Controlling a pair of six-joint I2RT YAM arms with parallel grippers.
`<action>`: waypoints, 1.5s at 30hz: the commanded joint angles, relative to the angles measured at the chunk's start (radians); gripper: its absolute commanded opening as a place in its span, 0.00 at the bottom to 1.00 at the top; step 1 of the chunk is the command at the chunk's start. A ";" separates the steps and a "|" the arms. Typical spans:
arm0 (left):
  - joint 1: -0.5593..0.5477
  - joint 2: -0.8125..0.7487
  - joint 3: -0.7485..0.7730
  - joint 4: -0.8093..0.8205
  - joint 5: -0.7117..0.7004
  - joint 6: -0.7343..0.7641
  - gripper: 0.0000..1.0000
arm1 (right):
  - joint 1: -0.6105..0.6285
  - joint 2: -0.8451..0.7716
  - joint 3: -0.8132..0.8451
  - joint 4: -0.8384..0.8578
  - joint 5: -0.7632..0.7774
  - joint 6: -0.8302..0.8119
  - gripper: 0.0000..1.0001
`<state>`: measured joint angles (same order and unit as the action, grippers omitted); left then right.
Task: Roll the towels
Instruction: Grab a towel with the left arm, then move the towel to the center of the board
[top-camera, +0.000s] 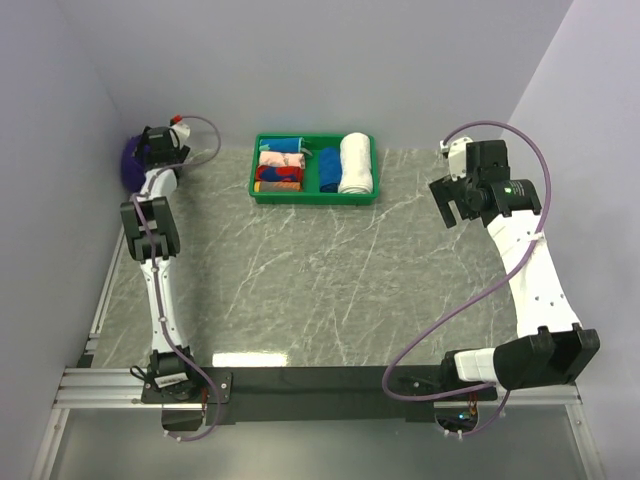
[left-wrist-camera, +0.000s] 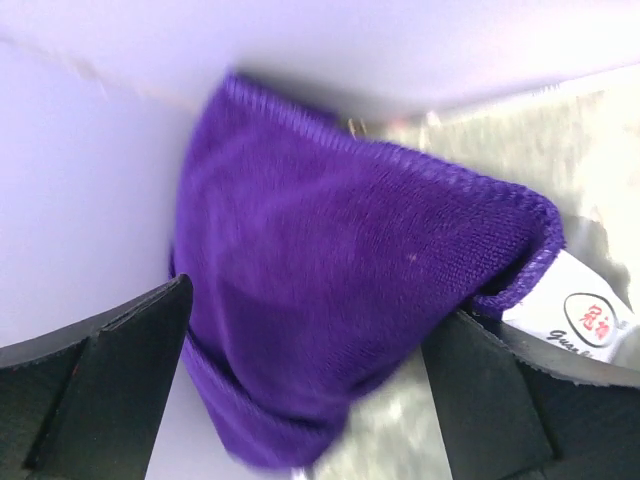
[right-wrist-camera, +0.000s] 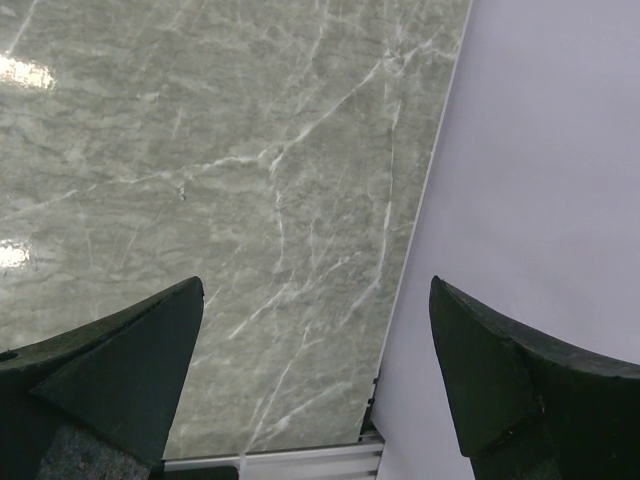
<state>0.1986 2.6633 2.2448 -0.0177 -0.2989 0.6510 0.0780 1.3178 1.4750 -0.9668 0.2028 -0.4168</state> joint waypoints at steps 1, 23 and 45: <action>-0.005 0.104 0.056 0.131 -0.013 0.206 0.99 | 0.000 0.001 0.042 -0.023 0.040 0.007 1.00; -0.096 -0.451 -0.532 -0.077 0.044 0.171 0.00 | 0.000 0.000 0.045 -0.064 -0.127 -0.068 0.88; -0.786 -1.042 -0.812 -0.834 0.788 -0.220 0.82 | -0.124 -0.086 -0.137 -0.093 -0.517 0.021 0.86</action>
<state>-0.5365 1.6226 1.3373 -0.8494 0.3473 0.5655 -0.0299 1.2678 1.3602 -1.0412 -0.2440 -0.4282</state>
